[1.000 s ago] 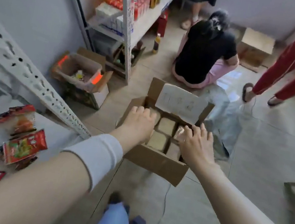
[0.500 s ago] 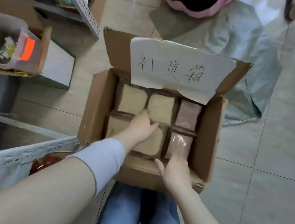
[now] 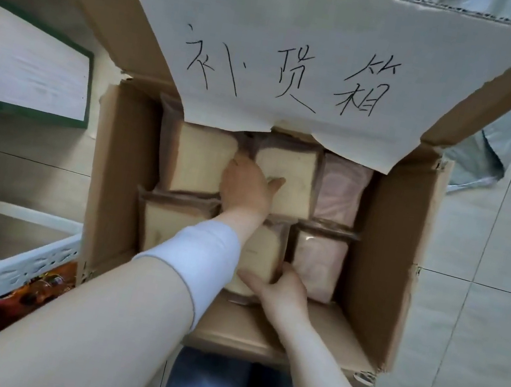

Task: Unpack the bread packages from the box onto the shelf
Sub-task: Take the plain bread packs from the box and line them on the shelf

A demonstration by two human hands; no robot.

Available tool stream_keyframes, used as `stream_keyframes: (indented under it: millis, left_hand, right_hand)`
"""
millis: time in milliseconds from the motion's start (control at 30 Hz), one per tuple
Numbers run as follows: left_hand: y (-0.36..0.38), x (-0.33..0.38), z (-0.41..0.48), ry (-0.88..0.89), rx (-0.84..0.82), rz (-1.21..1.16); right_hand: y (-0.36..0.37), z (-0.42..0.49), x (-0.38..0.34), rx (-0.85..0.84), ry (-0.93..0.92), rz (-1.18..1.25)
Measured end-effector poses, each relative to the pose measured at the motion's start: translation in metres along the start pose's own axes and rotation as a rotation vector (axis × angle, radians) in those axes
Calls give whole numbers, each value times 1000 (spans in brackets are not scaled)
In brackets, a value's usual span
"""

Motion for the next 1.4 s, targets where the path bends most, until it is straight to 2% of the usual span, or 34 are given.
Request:
stream_keyframes:
  millis: [100,233,333,467,600,867,1033,1133,1300,1400]
  left_hand:
    - [0,-1,7,7,-72,-26]
    - [-9,-3,3,-16,-218,-230]
    - [-27,-5,-12,-3,-231,-289]
    - [-64,-18,-43,8,-181,-386]
    - [-113,-54,-93,-16,-41,-549]
    - [-211,-190,-283,-184,87,-869]
    - [-323,-286,-409,-149,337,-1011]
    - [-396,-347,-482,-121,534,-1087]
    - [-485,-476,-586,-32,867,-1202]
    - [-517,-566,-636,-96,1019,-1244]
  right_hand:
    - [-8,-6,6,16,-11,47]
    - [-22,-20,9,12,-21,156]
    - [-39,-40,7,25,-64,189]
    - [-58,-77,6,45,-120,179]
    - [-73,-124,6,53,-194,145]
    - [-67,-265,9,-34,-336,-4]
    - [-11,-375,-50,-167,-526,-199]
    - [48,-452,-102,-275,-742,-323]
    - [179,-575,-165,-463,-1043,-379]
    - [272,-649,-183,-600,-1186,-364]
Point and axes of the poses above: each hand's wrist, its own z-axis towards the middle knuckle, its own y-axis out of the palm, x = y × z, the point moved 6 cm from there along z, towards the middle knuckle, and after that the axes turned 8 degrees about -y, right-handed, at the moved point
